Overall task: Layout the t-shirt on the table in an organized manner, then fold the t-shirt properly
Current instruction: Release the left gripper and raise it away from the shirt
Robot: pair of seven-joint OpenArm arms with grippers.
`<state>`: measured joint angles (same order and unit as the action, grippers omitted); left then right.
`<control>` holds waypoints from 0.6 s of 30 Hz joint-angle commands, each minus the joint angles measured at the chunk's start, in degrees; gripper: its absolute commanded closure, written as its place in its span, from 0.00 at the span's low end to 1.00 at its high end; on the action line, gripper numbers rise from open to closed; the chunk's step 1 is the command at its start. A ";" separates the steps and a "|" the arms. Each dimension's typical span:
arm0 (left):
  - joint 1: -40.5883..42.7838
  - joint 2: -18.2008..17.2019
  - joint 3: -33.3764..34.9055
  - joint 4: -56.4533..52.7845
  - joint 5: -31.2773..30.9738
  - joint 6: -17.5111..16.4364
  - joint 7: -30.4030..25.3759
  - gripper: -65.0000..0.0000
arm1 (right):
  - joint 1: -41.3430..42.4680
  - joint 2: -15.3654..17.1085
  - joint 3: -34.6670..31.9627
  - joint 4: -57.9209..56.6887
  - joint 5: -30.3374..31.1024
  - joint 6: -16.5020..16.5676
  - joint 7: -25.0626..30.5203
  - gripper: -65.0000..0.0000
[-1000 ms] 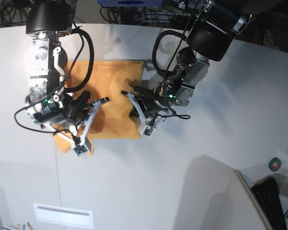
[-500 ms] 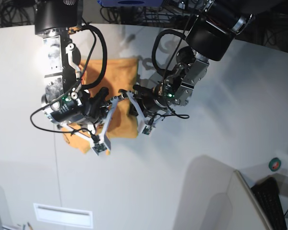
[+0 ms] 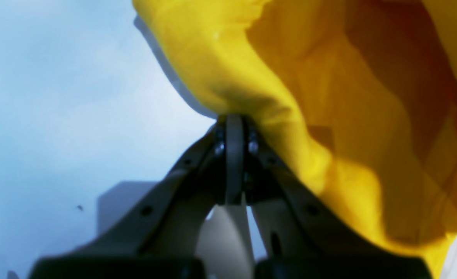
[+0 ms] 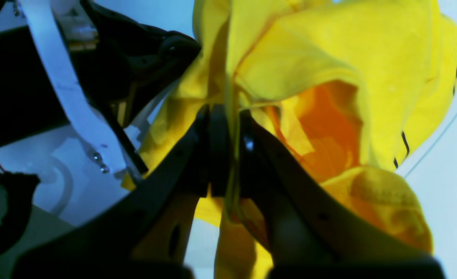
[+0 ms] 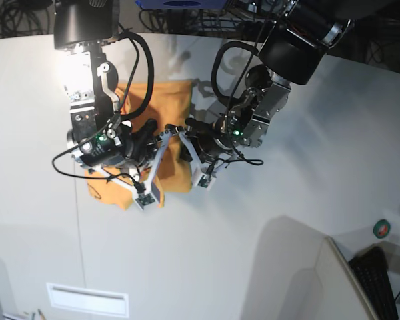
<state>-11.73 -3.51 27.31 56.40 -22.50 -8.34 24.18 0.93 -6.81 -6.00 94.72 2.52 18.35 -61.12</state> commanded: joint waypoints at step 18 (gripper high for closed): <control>3.51 -2.51 -6.87 9.93 -0.58 0.03 -0.49 1.00 | 1.22 -0.36 -0.11 -2.80 7.28 -5.38 3.50 1.00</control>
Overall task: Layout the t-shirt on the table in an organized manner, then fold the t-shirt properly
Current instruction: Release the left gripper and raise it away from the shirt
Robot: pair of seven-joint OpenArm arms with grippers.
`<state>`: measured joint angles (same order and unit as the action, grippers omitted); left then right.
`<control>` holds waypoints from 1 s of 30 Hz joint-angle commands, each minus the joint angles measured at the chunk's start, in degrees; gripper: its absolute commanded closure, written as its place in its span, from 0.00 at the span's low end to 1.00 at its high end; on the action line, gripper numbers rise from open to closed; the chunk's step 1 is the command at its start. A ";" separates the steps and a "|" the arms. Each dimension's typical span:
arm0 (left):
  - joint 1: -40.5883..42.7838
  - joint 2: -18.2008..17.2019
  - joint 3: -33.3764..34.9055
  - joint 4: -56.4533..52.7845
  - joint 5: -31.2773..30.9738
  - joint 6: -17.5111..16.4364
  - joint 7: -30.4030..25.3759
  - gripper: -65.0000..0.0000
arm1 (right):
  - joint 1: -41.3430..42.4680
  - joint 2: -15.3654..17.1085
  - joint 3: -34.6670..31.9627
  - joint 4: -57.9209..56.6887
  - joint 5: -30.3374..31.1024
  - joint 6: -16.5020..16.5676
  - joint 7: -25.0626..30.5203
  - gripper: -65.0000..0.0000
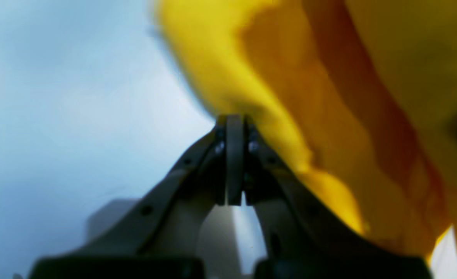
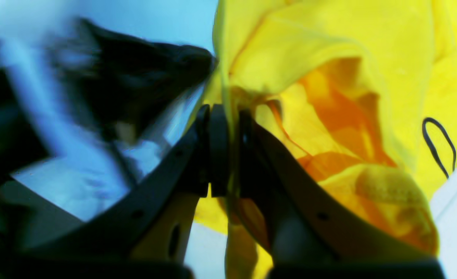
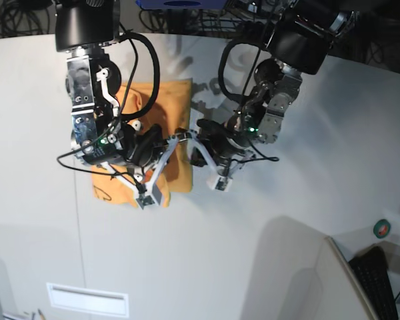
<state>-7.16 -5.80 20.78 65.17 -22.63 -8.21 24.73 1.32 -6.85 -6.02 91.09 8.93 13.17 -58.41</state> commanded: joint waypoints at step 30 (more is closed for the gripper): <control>22.06 -11.74 -32.95 19.71 -0.53 -7.66 3.53 1.00 | 0.57 2.32 -5.36 9.88 11.16 -0.38 -2.11 0.54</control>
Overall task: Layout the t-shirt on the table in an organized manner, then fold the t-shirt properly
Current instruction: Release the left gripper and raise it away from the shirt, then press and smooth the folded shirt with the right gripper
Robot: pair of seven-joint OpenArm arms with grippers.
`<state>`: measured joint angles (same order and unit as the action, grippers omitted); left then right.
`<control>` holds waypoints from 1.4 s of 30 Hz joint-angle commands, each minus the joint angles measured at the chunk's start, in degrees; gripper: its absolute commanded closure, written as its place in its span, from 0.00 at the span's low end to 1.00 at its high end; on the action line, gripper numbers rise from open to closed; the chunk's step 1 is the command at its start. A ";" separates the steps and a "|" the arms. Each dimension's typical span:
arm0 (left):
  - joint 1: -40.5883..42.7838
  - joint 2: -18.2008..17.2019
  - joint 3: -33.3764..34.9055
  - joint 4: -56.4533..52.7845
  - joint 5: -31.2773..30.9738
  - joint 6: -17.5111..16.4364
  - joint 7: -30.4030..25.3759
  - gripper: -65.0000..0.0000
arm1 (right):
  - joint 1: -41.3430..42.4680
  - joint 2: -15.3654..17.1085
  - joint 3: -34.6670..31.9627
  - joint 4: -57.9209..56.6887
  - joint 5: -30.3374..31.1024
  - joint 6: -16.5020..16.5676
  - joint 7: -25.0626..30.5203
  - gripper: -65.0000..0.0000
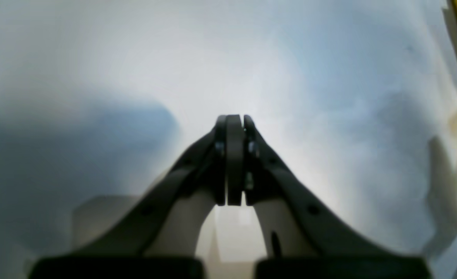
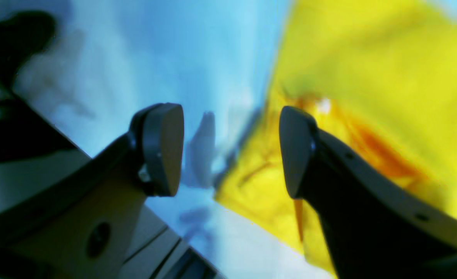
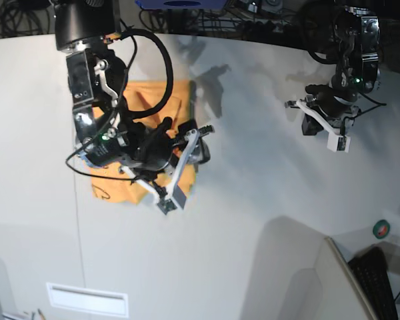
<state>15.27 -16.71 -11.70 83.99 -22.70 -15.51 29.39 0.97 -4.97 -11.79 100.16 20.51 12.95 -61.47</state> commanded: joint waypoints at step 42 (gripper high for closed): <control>-0.45 -0.92 -0.56 -1.48 -0.20 -0.36 -1.47 1.00 | -0.66 12.93 4.01 -2.45 -7.02 -5.08 7.10 1.00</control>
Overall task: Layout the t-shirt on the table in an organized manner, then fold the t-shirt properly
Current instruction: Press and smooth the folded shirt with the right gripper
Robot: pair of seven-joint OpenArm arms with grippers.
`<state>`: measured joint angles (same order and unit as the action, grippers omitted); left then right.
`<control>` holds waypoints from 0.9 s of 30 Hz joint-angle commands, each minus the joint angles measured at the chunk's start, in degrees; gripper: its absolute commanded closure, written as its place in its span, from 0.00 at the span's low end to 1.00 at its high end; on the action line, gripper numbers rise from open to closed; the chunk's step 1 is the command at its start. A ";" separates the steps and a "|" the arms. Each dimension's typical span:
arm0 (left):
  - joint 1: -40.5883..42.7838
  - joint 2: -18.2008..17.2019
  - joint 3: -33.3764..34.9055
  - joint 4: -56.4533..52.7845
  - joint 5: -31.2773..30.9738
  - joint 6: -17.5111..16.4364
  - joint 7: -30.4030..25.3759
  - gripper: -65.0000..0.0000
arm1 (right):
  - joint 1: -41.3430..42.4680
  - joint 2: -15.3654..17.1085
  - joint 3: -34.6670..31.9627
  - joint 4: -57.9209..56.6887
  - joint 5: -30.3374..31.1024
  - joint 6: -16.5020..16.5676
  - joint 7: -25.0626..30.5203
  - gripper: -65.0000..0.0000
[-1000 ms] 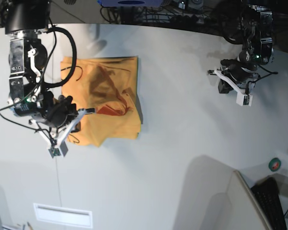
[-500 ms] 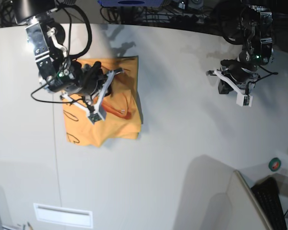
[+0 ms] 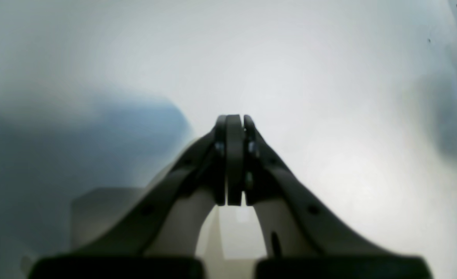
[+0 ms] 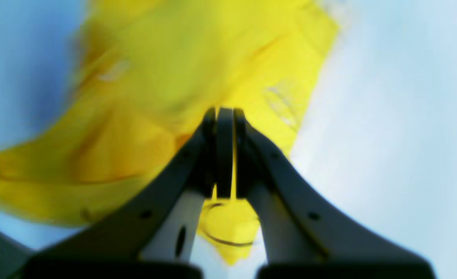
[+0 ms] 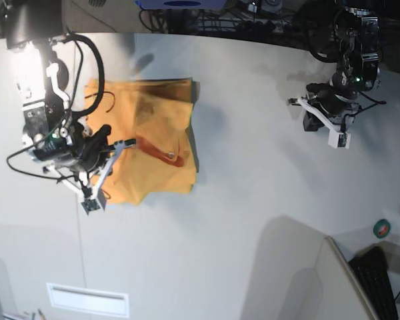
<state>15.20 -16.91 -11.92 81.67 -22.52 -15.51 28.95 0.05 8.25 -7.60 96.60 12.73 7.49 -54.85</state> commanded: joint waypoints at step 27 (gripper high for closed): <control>-0.39 -0.81 -0.34 0.84 -0.38 -0.36 -1.04 1.00 | 2.98 -3.64 -0.27 -9.96 0.50 0.38 1.97 1.00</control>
<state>15.20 -17.02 -11.92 81.67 -22.52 -15.51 28.99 2.02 4.56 -8.08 85.76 13.04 7.90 -53.74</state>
